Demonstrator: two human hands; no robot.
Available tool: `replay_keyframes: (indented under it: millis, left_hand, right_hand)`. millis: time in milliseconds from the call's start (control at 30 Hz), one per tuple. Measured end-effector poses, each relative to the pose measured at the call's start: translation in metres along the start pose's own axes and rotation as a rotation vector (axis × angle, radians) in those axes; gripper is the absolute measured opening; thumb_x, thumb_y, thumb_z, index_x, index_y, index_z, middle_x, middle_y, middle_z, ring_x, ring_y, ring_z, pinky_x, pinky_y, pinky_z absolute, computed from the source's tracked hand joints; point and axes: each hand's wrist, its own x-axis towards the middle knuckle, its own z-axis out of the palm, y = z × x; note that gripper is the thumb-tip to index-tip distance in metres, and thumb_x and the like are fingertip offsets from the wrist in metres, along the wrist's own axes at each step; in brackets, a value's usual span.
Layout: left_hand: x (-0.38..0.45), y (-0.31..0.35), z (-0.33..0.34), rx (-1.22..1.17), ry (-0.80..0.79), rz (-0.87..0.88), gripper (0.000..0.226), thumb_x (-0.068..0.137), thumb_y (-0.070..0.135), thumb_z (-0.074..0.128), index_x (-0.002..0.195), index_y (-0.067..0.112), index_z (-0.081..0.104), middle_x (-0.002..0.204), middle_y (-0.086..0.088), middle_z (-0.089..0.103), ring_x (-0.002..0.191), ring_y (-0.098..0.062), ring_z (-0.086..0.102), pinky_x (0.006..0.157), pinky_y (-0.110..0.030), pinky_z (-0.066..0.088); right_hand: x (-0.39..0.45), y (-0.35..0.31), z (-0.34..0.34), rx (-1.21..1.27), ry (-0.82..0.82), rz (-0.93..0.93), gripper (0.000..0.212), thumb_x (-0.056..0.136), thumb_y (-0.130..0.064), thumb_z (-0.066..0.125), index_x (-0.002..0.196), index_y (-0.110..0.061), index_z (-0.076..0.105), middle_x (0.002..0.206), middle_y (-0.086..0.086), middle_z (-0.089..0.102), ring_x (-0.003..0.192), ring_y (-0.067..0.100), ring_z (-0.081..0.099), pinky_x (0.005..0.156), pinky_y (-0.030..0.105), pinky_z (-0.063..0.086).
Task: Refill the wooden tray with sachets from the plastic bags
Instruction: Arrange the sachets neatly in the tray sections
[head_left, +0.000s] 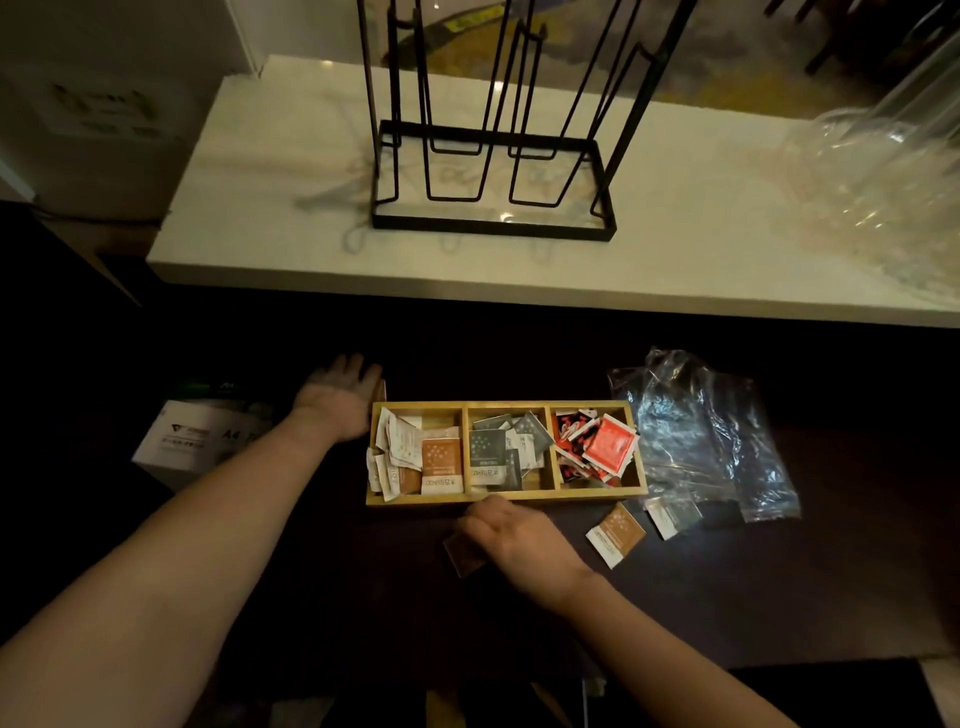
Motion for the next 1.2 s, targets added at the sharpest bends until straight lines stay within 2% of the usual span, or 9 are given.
replay_keyframes:
  millis: [133,333,567,733,833,900,967,1067,1200]
  left_hand:
    - [-0.002,-0.013,-0.008,-0.150,-0.058,0.022,0.081,0.082,0.055,0.057,0.147,0.028,0.019,0.156,-0.012,0.015,0.144,-0.034,0.015,0.114,-0.046,0.022]
    - [0.002,-0.022,0.000,-0.254,-0.055,-0.011,0.077,0.076,0.033,0.073,0.141,0.025,0.032,0.151,-0.010,0.031,0.141,-0.032,0.022,0.113,-0.046,0.028]
    - [0.005,-0.023,0.015,-0.334,-0.103,-0.065,0.068,0.080,0.038,0.068,0.140,0.021,0.040,0.154,-0.011,0.027,0.143,-0.031,0.019,0.117,-0.042,0.021]
    - [-0.003,-0.008,0.011,-0.666,0.028,-0.172,0.041,0.090,0.023,0.060,0.125,0.004,0.049,0.127,-0.019,0.056,0.115,-0.033,0.054,0.094,-0.038,0.043]
    - [-0.017,0.001,-0.009,-0.912,0.139,-0.258,0.043,0.090,0.026,0.060,0.122,-0.001,0.050,0.122,-0.021,0.057,0.109,-0.035,0.056,0.085,-0.037,0.044]
    - [-0.038,0.014,-0.027,-0.969,0.246,-0.259,0.042,0.090,0.027,0.061,0.120,0.001,0.048,0.118,-0.017,0.057,0.104,-0.033,0.057,0.079,-0.035,0.043]
    - [-0.066,0.031,-0.041,-0.885,0.306,-0.203,0.039,0.089,0.033,0.060,0.115,0.007,0.045,0.107,-0.012,0.056,0.091,-0.026,0.057,0.069,-0.034,0.043]
    - [-0.097,0.058,-0.042,-0.752,0.246,-0.112,0.043,0.086,0.045,0.059,0.114,0.017,0.043,0.104,-0.005,0.054,0.088,-0.021,0.058,0.069,-0.035,0.050]
    - [-0.110,0.090,-0.022,-0.441,0.213,-0.021,0.054,0.087,0.040,0.061,0.131,0.017,0.040,0.122,-0.007,0.059,0.111,-0.024,0.055,0.089,-0.035,0.048]
  right_hand:
    - [0.000,-0.001,0.012,-0.020,-0.091,0.026,0.037,0.083,-0.018,0.056,0.120,-0.019,0.055,0.115,0.000,0.064,0.105,0.017,0.061,0.081,0.029,0.055]
    - [0.006,-0.011,0.017,-0.105,-0.140,0.082,0.057,0.067,-0.023,0.080,0.120,-0.022,0.058,0.108,0.000,0.064,0.098,0.017,0.063,0.080,0.028,0.053]
    - [0.011,-0.015,0.019,-0.154,-0.204,0.147,0.041,0.083,-0.013,0.063,0.122,-0.011,0.053,0.114,0.013,0.061,0.107,0.029,0.057,0.093,0.040,0.047]
    - [0.010,-0.012,0.018,-0.181,-0.219,0.213,0.019,0.082,-0.013,0.061,0.100,-0.012,0.060,0.093,0.009,0.069,0.091,0.028,0.062,0.085,0.038,0.048]
    - [0.003,-0.009,0.007,0.148,-0.159,0.403,0.014,0.086,-0.016,0.059,0.099,-0.013,0.061,0.100,0.005,0.069,0.095,0.021,0.062,0.086,0.030,0.046]
    - [-0.004,-0.005,-0.007,0.408,-0.083,0.612,0.011,0.084,-0.020,0.066,0.094,-0.017,0.062,0.095,-0.003,0.068,0.085,0.009,0.062,0.070,0.010,0.043]
    - [-0.017,0.005,-0.011,0.580,0.004,0.811,0.011,0.082,-0.021,0.071,0.085,-0.021,0.060,0.080,-0.010,0.063,0.069,0.001,0.057,0.058,0.007,0.043]
    - [-0.045,0.023,-0.009,0.621,0.211,1.100,0.014,0.080,-0.027,0.072,0.077,-0.020,0.060,0.079,-0.002,0.063,0.072,0.011,0.060,0.065,0.019,0.049]
    - [-0.074,0.040,-0.005,0.274,0.265,1.330,0.037,0.080,-0.038,0.070,0.104,-0.009,0.069,0.118,0.011,0.054,0.110,0.027,0.049,0.088,0.037,0.045]
